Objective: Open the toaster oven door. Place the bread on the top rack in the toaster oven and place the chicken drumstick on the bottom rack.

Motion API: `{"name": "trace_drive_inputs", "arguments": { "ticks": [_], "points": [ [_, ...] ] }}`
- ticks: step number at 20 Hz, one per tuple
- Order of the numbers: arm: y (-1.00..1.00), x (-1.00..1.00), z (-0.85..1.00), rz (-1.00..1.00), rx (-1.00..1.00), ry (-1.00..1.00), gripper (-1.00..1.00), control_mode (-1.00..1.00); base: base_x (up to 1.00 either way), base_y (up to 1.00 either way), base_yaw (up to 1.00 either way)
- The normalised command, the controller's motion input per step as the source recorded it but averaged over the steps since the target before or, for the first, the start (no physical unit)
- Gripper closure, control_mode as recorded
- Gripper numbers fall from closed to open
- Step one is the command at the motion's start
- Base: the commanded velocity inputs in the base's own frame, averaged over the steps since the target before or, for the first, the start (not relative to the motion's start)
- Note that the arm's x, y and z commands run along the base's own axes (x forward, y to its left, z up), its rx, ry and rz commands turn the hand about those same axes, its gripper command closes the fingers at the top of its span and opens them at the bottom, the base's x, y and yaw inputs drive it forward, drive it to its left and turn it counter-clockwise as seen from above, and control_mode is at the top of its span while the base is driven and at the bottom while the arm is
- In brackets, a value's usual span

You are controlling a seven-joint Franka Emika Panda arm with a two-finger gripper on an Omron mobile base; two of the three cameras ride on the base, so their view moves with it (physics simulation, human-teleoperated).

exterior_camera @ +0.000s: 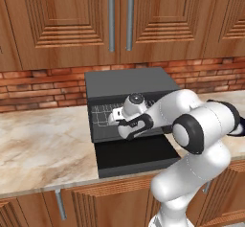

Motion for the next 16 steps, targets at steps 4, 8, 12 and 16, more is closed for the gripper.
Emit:
{"name": "trace_drive_inputs", "arguments": {
  "ticks": [4,8,12,16],
  "points": [
    [0.00,0.00,-0.01,0.00,0.00,0.00,1.00,-1.00,0.00,0.00,0.00],
    [0.00,-0.25,0.00,0.00,0.00,0.00,1.00,-1.00,0.00,0.00,0.00],
    [-0.01,-0.71,0.00,0.00,0.00,0.03,1.00,-1.00,0.00,0.00,0.00],
    [0.00,-0.75,0.00,0.00,0.00,0.04,1.00,-1.00,0.00,0.00,0.00]
  ]
}}
